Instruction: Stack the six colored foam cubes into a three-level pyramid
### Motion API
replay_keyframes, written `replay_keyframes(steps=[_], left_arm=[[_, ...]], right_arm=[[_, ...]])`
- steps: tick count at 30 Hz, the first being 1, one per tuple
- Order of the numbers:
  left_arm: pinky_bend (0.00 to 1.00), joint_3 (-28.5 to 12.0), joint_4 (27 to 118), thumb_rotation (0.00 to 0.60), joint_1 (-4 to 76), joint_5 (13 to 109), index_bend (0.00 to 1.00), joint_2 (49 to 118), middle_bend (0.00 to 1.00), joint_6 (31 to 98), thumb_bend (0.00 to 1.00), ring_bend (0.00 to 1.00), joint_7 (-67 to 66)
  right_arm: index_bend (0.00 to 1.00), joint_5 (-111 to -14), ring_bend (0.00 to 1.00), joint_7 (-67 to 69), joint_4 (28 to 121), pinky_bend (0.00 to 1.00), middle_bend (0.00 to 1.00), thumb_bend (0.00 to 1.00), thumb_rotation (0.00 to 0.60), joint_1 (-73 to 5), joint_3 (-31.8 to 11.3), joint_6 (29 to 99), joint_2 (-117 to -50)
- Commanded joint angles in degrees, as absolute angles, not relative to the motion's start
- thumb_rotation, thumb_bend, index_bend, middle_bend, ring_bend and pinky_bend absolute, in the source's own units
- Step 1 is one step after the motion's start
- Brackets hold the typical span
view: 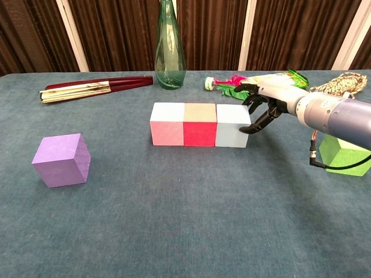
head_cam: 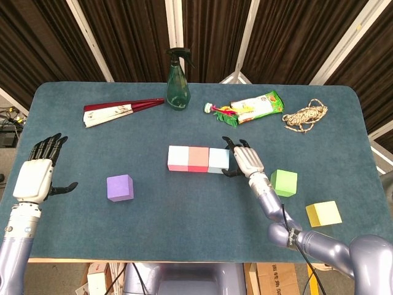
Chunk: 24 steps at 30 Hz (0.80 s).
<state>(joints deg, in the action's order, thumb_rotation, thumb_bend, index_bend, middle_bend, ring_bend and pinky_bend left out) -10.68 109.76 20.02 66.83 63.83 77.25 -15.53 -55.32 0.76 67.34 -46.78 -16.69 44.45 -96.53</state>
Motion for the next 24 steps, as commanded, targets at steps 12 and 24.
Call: replay_keyframes(steps=[12, 24], left_arm=[[0.04, -10.85, 109.85, 0.6, 19.99, 66.54, 0.0, 63.78, 0.0, 77.33, 0.06, 0.0, -15.65], [0.04, -10.87, 109.96, 0.6, 19.96, 66.56, 0.0, 63.76, 0.0, 77.35, 0.06, 0.0, -15.56]], right_arm=[[0.0, -53.41, 0.07, -0.82, 68.68, 0.0, 0.19, 0.31, 0.6, -46.58, -16.66, 43.62, -95.79], [0.0, -51.96, 0.0, -2.2, 70.83, 0.0, 0.0, 0.31, 0.6, -45.99, -16.63, 44.5, -94.97]])
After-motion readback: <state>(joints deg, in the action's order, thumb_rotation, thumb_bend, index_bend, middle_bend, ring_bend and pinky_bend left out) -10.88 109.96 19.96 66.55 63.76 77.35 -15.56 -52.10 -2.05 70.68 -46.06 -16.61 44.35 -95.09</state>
